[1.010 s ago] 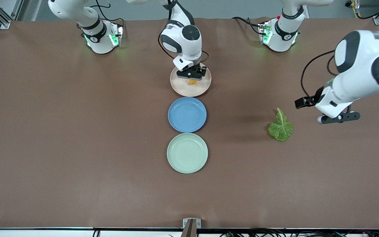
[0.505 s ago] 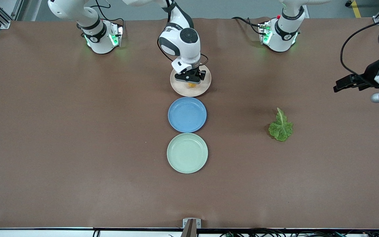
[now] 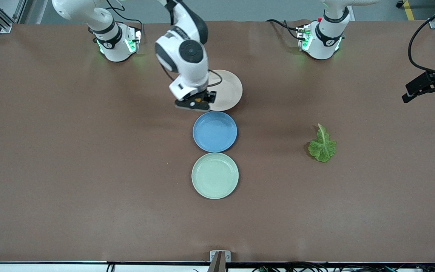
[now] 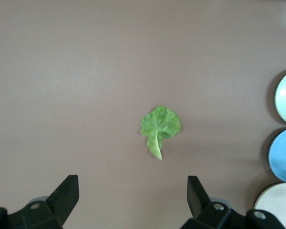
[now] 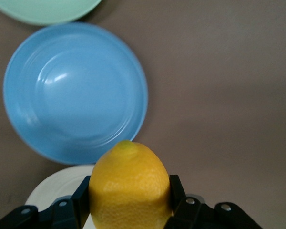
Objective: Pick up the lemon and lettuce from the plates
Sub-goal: 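Carry the lemon with the right gripper away from the cream plate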
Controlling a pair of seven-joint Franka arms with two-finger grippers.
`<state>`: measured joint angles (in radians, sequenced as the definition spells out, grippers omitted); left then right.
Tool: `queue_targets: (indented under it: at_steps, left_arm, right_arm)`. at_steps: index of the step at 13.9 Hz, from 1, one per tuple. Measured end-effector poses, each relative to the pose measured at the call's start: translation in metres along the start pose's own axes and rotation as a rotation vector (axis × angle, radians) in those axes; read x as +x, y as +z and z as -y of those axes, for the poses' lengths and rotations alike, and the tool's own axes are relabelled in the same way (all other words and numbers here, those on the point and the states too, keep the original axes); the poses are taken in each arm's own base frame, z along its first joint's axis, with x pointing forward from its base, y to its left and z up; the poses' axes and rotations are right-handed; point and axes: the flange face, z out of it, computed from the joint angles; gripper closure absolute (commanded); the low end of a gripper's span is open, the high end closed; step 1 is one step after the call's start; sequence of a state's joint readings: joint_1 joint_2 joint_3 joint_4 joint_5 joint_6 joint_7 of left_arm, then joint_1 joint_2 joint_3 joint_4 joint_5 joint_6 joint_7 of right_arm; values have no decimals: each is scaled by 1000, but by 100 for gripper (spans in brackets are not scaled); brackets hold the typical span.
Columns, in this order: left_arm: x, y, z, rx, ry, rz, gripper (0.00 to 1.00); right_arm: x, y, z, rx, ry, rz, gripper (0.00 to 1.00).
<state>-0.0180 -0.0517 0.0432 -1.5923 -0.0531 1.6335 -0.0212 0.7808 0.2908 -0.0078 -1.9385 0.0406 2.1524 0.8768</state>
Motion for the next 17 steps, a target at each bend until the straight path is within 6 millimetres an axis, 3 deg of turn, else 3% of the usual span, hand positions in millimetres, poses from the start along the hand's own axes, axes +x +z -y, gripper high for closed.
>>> queue_targets:
  at_steps: [3, 8, 10, 12, 17]
  left_arm:
    - [9, -19, -20, -4, 9, -43, 0]
    - [17, -4, -20, 0, 6, 15, 0]
    - [13, 3, -20, 3, 7, 68, 0]
    - [12, 4, -21, 3, 7, 79, 0]
    - [13, 5, -23, 3, 11, 81, 0]
  right_arm:
    - [64, -6, -73, 8, -32, 10, 96]
    - [148, 3, -200, 37, -120, -4, 96]
    - [165, 21, -251, 46, -155, -20, 96]
    - [170, 50, -289, 46, -176, -14, 95]
    - [182, 112, -341, 44, -250, 23, 93]
